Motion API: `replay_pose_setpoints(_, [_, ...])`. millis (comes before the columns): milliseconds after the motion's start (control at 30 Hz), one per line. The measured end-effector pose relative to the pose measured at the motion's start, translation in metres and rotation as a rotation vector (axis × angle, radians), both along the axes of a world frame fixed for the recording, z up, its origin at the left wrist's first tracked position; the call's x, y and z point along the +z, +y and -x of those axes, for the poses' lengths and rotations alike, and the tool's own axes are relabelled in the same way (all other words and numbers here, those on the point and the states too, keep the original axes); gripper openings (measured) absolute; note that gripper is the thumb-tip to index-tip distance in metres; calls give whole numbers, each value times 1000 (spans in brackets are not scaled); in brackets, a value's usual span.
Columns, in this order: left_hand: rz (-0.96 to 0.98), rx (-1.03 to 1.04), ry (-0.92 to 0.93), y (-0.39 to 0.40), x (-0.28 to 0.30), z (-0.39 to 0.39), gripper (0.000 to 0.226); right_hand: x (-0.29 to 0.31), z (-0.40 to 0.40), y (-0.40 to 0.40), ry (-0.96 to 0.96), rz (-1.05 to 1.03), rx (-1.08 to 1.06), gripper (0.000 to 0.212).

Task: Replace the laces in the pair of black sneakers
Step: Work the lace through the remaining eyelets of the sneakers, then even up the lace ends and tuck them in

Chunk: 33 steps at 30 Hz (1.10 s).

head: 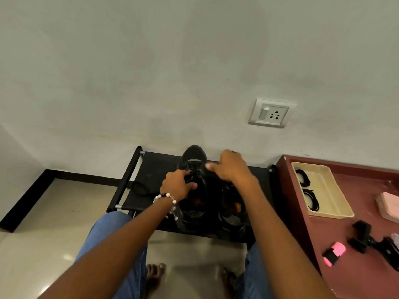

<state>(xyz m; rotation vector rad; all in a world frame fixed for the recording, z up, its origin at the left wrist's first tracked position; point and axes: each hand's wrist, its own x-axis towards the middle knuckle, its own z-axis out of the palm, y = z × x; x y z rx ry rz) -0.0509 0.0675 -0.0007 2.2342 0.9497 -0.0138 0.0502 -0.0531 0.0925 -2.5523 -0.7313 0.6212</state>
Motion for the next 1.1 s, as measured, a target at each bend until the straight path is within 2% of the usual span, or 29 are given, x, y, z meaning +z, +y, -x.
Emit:
replay_pose_setpoints(67, [30,-47,-29,14,1,-1,42,-17,7,4,-198,146,3,26])
replay_pose_setpoints(133, [50,-41,-74,24,0,-1,26,-36,9,8,-305,119,9,25])
replay_pose_setpoints(300, [-28,31,-61,35,-3,-8,6,-65,2,20,-107,63,132,27])
replay_pose_setpoints(467, [-32,-9,15,35,8,-12,12,-76,-16,20,-43,-55,97,7])
replay_pose_setpoints(700, [-159,-43,124,29,5,-12,30,-86,-18,21,-134,-67,46,18])
replay_pose_setpoints(1100, [-367,-48,99,29,-1,-5,17,-90,-19,18,-150,-24,-22,20])
